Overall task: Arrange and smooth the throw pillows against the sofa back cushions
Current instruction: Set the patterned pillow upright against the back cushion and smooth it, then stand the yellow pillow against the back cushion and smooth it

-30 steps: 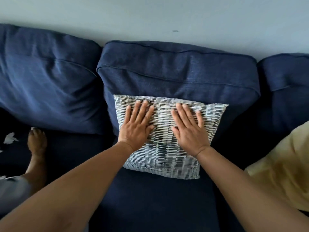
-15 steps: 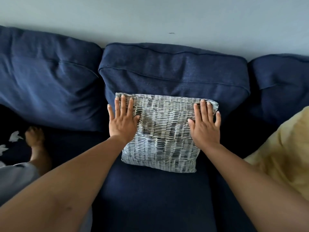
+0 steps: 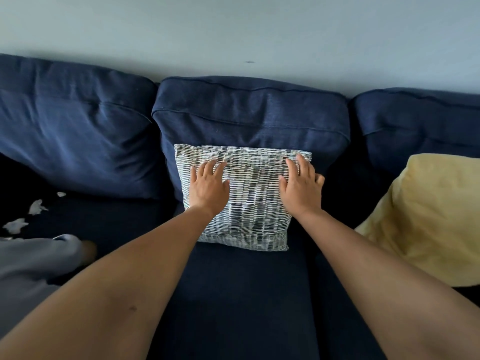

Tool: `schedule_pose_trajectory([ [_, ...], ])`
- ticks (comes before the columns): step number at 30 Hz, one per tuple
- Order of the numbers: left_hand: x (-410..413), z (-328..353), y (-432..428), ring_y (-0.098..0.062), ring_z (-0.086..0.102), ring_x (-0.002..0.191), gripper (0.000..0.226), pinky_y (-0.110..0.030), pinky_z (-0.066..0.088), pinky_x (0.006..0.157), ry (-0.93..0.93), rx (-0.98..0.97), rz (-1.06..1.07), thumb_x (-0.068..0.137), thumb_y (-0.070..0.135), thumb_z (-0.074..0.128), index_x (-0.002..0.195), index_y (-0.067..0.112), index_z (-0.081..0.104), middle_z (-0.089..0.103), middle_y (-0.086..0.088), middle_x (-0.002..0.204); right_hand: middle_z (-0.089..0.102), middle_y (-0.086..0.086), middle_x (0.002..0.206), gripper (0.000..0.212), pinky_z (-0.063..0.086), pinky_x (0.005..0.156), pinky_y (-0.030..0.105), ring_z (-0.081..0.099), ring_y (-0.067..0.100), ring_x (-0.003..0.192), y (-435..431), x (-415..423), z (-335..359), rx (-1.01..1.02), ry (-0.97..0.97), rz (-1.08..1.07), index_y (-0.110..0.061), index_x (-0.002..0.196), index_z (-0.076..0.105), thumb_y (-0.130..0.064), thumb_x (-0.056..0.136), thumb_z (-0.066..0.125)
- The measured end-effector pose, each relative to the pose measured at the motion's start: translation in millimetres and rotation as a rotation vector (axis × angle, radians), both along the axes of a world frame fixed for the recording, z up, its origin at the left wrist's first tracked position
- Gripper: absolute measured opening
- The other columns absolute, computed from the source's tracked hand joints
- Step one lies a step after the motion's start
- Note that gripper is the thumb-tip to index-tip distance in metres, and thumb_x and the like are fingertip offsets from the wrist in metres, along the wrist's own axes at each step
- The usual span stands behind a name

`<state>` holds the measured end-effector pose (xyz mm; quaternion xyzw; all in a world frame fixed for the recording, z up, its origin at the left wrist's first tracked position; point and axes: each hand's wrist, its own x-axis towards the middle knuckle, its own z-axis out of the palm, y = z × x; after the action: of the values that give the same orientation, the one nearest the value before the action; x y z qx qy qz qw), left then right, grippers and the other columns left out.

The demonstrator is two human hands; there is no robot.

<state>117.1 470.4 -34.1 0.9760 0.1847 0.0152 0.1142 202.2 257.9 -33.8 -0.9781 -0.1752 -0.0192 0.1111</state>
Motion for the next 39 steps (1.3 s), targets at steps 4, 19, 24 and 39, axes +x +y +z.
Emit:
schedule_pose_trajectory([
  [4,-3.5,7.9,-17.7,-0.024,0.019,0.15,0.053,-0.05,0.007,0.123,0.021,0.003,-0.008,0.103,0.038,0.039,0.154,0.026,0.03,0.029,-0.002,0.161,0.022,0.01,0.161,0.052,0.024,0.109,0.052,0.023,0.027,0.145,-13.0,-4.7,6.1,0.001,0.023,-0.01,-0.019,0.149,0.033,-0.037,0.101,0.04],
  [19,9.5,39.5,-118.8,-0.022,0.048,0.131,0.038,-0.044,0.031,0.114,-0.043,-0.117,-0.058,0.101,0.03,0.044,0.137,0.028,0.057,0.056,0.002,0.142,0.037,0.009,0.154,0.044,0.023,0.109,0.048,0.036,0.026,0.138,-111.1,-3.5,26.1,-0.024,0.054,-0.012,-0.019,0.141,0.047,-0.037,0.102,0.04],
  [24,9.5,48.8,-165.4,-0.022,0.053,0.125,0.036,-0.042,0.037,0.107,-0.042,-0.148,-0.113,0.101,0.029,0.044,0.133,0.029,0.06,0.061,0.002,0.135,0.048,0.004,0.144,0.038,0.026,0.102,0.045,0.044,0.025,0.129,-158.4,-8.2,35.8,0.009,0.011,-0.072,-0.021,0.133,0.056,-0.035,0.101,0.042],
  [39,47.4,67.1,-340.2,-0.02,0.055,0.123,0.036,-0.043,0.041,0.104,-0.113,-0.319,-0.326,0.1,0.03,0.047,0.134,0.028,0.06,0.062,0.003,0.134,0.056,0.005,0.125,0.033,0.03,0.098,0.044,0.05,0.026,0.116,-346.7,-20.3,60.5,0.114,-0.121,-0.334,-0.021,0.123,0.062,-0.031,0.101,0.039],
])
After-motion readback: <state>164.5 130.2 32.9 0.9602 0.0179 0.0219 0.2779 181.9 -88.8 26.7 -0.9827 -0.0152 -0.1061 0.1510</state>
